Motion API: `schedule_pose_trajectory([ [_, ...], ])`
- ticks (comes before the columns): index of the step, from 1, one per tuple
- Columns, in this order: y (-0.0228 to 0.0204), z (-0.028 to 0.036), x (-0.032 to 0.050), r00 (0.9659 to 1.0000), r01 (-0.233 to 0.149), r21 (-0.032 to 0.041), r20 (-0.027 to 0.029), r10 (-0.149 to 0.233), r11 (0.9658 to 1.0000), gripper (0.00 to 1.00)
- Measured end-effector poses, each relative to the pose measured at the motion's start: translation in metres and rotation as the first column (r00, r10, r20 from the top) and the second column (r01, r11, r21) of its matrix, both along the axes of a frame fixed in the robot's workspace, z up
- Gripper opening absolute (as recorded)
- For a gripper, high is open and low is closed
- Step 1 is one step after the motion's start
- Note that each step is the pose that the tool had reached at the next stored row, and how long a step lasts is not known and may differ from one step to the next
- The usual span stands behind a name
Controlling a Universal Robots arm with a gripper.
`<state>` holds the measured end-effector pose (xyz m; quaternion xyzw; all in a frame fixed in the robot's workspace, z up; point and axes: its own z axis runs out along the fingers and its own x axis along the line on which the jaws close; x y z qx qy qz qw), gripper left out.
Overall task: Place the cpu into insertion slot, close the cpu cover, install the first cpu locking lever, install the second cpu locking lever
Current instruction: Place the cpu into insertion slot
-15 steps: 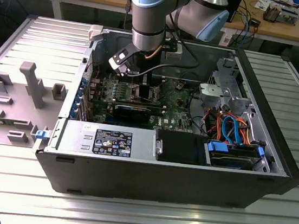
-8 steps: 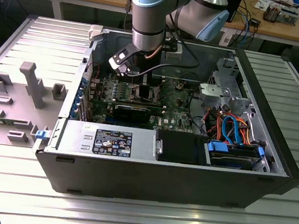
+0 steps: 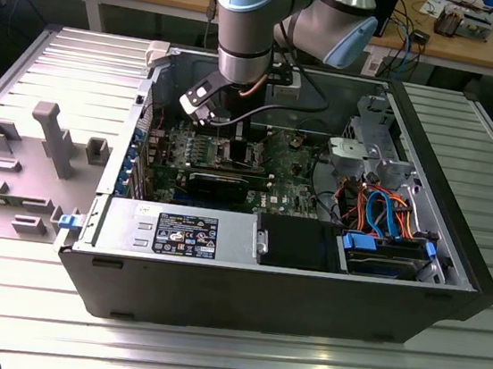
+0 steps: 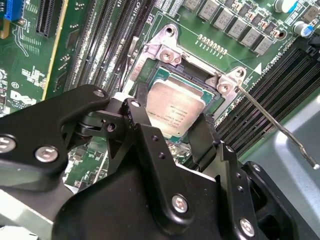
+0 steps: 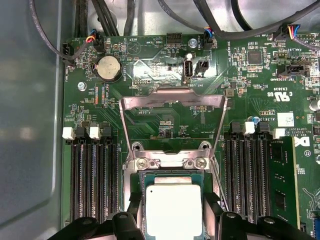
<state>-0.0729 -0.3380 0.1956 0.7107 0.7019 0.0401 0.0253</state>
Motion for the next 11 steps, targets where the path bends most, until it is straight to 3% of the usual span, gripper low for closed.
schedule_pose_trajectory([
  [2,0.0002,-0.0003,0.0002,1.0000,0.000,0.0004,0.0007,0.000,1.0000,0.63],
  [4,-0.0001,0.0006,0.0001,1.0000,0.000,-0.0009,-0.0003,0.000,1.0000,0.63],
  [9,-0.0001,0.0054,0.0004,0.9999,0.000,-0.0006,-0.0115,0.000,1.0000,0.63],
  [11,-0.0001,0.0055,0.0004,0.9999,0.000,-0.0004,-0.0125,0.000,1.0000,0.63],
])
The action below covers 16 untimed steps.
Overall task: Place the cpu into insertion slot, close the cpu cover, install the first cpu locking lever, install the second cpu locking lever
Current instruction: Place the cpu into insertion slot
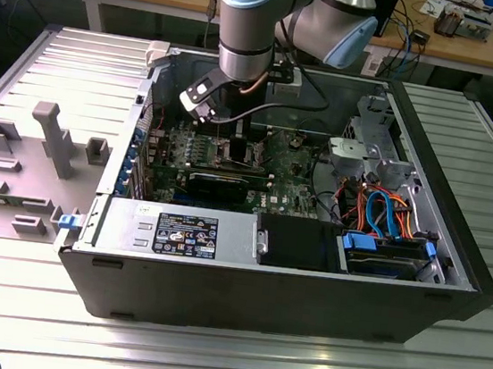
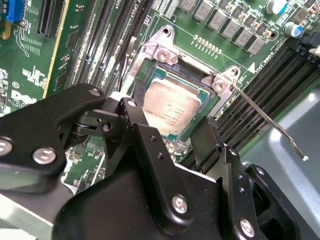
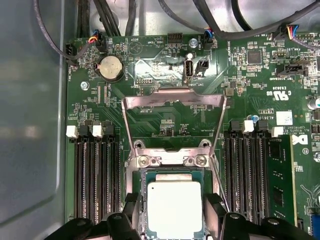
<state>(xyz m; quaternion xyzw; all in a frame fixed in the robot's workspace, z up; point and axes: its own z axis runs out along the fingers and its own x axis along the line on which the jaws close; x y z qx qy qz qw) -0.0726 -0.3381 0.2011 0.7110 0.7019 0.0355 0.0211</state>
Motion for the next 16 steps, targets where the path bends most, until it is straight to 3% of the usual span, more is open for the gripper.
schedule_pose_trajectory([
  [9,0.0010,-0.0006,0.0023,1.0000,0.000,-0.0005,-0.0005,0.000,1.0000,0.63],
  [16,0.0010,0.0022,0.0023,1.0000,0.000,-0.0082,-0.0031,0.000,1.0000,0.63],
])
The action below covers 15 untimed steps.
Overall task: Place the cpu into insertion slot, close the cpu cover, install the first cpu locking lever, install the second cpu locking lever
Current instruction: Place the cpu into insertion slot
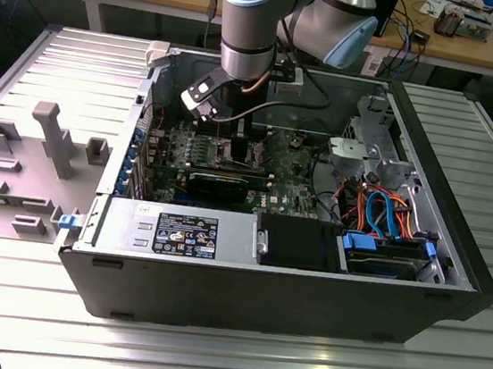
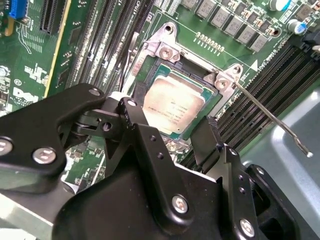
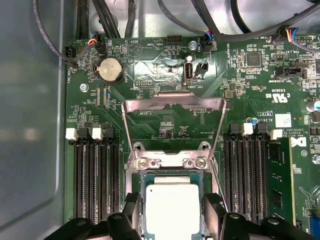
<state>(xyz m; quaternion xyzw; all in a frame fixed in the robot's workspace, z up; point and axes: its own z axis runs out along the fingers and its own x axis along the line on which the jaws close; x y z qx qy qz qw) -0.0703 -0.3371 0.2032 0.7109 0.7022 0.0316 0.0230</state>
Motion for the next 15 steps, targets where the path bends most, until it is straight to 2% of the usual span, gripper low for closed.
schedule_pose_trajectory([
  [2,0.0000,0.0023,0.0001,1.0000,0.000,0.0000,-0.0037,0.000,1.0000,0.63],
  [3,0.0000,0.0052,0.0002,1.0000,0.000,0.0002,-0.0098,0.000,1.0000,0.63],
  [4,0.0000,0.0085,0.0002,0.9999,0.000,0.0001,-0.0173,0.000,1.0000,0.62],
  [5,0.0000,0.0119,0.0004,0.9997,0.000,0.0002,-0.0261,0.000,1.0000,0.55],
  [6,0.0000,0.0153,0.0007,0.9994,0.000,0.0000,-0.0359,0.000,1.0000,0.49],
  [7,0.0000,0.0178,0.0013,0.9988,0.000,0.0003,-0.0482,0.000,1.0000,0.43],
  [8,0.0000,0.0179,0.0019,0.9986,0.000,0.0004,-0.0520,0.000,1.0000,0.36],
  [9,0.0000,0.0180,0.0031,0.9985,0.000,0.0002,-0.0550,0.000,1.0000,0.31],
  [10,0.0000,0.0181,0.0053,0.9985,0.000,0.0001,-0.0555,0.000,1.0000,0.18],
  [11,0.0000,0.0180,0.0069,0.9985,0.000,-0.0006,-0.0556,0.000,1.0000,0.18],
  [13,-0.0001,0.0180,0.0086,0.9985,0.000,-0.0017,-0.0555,0.000,1.0000,0.11],
  [15,-0.0001,0.0180,0.0086,0.9985,-0.001,-0.0018,-0.0556,0.000,1.0000,0.11],
])
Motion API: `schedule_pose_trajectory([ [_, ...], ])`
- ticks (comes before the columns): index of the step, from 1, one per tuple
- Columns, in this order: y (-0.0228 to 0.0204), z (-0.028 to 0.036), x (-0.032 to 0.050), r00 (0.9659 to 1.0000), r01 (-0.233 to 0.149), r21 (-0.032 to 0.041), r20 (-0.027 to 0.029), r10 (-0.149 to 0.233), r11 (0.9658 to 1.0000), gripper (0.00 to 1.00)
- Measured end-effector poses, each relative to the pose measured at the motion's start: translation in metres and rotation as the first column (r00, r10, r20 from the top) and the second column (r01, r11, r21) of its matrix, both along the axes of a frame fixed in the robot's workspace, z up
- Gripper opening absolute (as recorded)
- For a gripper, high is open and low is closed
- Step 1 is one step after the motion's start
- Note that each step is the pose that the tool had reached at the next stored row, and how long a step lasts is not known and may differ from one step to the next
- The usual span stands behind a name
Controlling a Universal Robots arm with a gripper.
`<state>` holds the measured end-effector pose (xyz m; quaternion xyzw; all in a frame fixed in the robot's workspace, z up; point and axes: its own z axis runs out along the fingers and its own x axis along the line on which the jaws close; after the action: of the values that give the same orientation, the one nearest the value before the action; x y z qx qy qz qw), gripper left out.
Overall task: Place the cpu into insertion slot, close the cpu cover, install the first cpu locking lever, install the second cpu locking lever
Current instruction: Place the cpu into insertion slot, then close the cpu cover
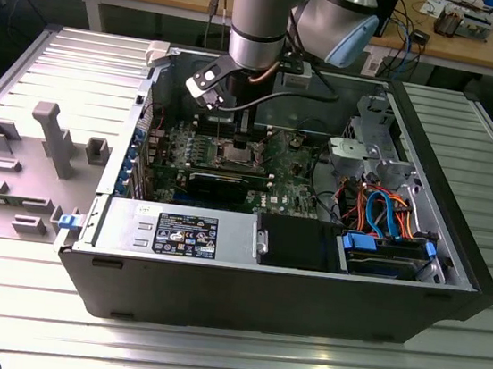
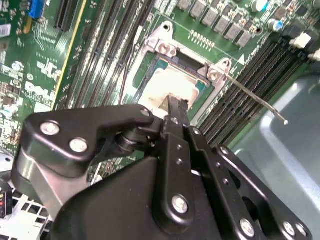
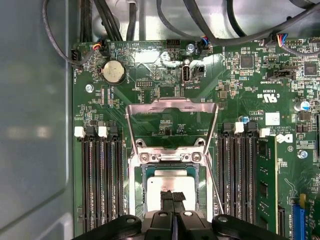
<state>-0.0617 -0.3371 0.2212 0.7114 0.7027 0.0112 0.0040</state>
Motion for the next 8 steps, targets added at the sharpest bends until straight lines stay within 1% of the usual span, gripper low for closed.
schedule_pose_trajectory([
  [8,0.0000,0.0003,0.0001,1.0000,-0.004,0.0001,0.0000,0.004,1.0000,0.11],
])
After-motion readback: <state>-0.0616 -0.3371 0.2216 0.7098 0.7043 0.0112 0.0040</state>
